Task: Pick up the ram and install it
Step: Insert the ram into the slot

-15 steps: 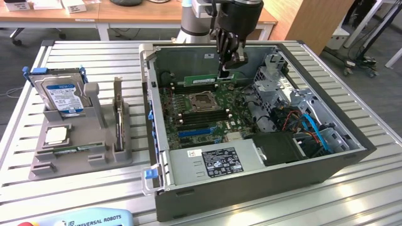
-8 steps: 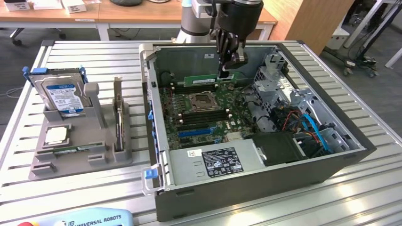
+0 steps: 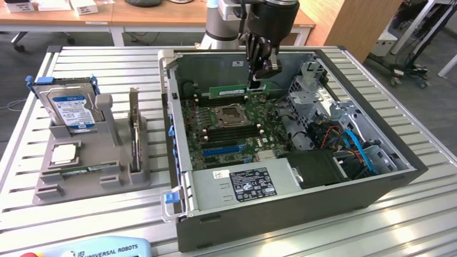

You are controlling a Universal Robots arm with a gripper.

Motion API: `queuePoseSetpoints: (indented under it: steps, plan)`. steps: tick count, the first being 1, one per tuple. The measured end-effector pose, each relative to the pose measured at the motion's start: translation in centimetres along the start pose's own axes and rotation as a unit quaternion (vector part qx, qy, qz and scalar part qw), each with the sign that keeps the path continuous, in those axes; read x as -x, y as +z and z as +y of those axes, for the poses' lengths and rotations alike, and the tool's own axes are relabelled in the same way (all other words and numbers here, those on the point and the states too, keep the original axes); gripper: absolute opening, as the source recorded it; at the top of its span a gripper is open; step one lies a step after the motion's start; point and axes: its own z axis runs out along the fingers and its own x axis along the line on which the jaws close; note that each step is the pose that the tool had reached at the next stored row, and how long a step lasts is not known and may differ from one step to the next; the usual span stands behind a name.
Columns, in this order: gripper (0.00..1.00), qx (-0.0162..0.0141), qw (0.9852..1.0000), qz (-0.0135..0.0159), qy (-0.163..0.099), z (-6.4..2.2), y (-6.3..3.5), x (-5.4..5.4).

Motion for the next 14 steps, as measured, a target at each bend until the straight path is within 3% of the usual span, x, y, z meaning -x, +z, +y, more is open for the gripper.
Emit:
queuePoseSetpoints:
  steps: [4,5,6,7,8,11,14]
  plan:
    - [0.11,0.0007,1.0,0.0,0.0,0.0,0.0,0.0]
    - [0.11,0.0035,1.0,-0.0001,0.0,0.0,0.02,0.01]
    - [0.11,0.0083,1.0,0.0,0.0,-0.01,0.01,0.01]
    - [0.11,0.0239,0.9997,0.0001,0.001,-0.02,0.0,0.0]
    - [0.11,0.0295,0.9996,0.0001,0.001,-0.03,0.01,0.0]
    - [0.11,0.0306,0.9995,-0.0001,0.001,-0.03,0.07,0.0]
    - [0.11,0.0306,0.9995,-0.0031,0.001,-0.02,0.3,-0.01]
